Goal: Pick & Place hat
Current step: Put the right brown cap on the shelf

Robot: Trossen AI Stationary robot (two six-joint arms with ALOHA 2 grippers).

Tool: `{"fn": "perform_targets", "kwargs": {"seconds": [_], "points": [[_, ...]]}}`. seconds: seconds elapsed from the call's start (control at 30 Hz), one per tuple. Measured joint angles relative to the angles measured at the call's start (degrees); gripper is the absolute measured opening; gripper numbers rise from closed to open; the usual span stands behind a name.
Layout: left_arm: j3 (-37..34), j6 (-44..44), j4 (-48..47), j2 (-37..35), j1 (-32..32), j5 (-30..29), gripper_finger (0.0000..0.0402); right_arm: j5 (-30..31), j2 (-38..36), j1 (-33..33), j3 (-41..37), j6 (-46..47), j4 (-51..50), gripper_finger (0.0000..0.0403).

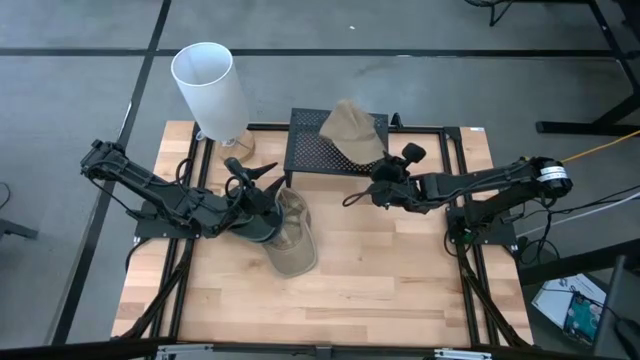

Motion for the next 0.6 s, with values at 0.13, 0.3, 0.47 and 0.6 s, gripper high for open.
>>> {"fn": "perform_targets", "kwargs": {"seconds": [0.13, 0.3, 0.47, 0.6], "points": [[0.0, 0.0, 0.0, 0.0, 0.0, 0.0, 0.0169, 1.8, 0.1, 0.5, 0.5, -1.6, -0.9, 0.0016], [0.0, 0.0, 0.0, 0.0, 0.0, 0.0, 0.0169, 2.1, 0.1, 0.4, 6.6, -4.1, -5.8, 0.0016], [0.0, 0.0, 0.0, 0.0, 0.0, 0.0, 0.0169, 5.3, 1.2, 0.7, 13.6, -4.4, -13.6, 0.0016], [0.0, 0.0, 0.0, 0.0, 0.0, 0.0, 0.0169, 6.0, 5.5, 0.8, 17.9, -4.3, -20.6, 0.0016]]}}
